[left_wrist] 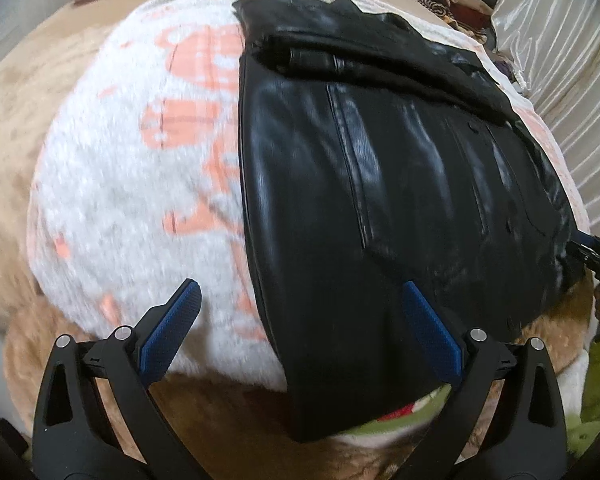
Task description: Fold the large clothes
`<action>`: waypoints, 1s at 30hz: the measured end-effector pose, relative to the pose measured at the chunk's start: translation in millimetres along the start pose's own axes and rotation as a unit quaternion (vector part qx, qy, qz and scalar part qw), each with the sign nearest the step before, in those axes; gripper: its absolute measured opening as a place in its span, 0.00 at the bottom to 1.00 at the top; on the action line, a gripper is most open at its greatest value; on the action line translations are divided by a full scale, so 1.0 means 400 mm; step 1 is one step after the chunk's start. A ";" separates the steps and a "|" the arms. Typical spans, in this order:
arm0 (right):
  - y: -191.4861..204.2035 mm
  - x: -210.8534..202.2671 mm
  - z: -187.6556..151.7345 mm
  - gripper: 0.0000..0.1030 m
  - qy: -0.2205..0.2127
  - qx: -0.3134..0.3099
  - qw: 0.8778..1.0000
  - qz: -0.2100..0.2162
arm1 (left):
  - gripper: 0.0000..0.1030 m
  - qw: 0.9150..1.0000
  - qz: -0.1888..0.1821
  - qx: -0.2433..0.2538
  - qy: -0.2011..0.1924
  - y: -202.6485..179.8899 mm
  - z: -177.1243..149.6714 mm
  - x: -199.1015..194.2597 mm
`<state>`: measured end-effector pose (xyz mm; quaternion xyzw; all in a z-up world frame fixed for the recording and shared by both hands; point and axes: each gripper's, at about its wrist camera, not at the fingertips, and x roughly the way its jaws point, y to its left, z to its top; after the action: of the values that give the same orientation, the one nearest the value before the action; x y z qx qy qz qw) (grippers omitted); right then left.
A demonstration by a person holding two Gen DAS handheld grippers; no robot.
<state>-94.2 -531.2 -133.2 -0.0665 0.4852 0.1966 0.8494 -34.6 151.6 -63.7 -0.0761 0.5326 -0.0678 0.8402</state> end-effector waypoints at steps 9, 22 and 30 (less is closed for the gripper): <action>-0.010 0.003 -0.018 0.94 0.019 -0.016 1.000 -0.002 | 0.91 0.999 -0.036 -0.001 0.022 -0.003 -0.046 0.009; -0.006 -0.066 -0.032 0.12 -0.031 -0.008 0.995 0.092 | 0.91 0.997 -0.050 -0.011 0.054 -0.002 -0.053 0.049; 0.004 -0.153 0.057 0.12 -0.128 0.025 0.976 0.174 | 0.91 0.993 -0.087 -0.049 0.064 0.039 -0.061 0.054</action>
<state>-104.5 -539.2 -69.3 0.0663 0.3812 0.3363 0.8586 -46.9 161.1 -96.3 -0.1582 0.5790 -0.1191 0.7909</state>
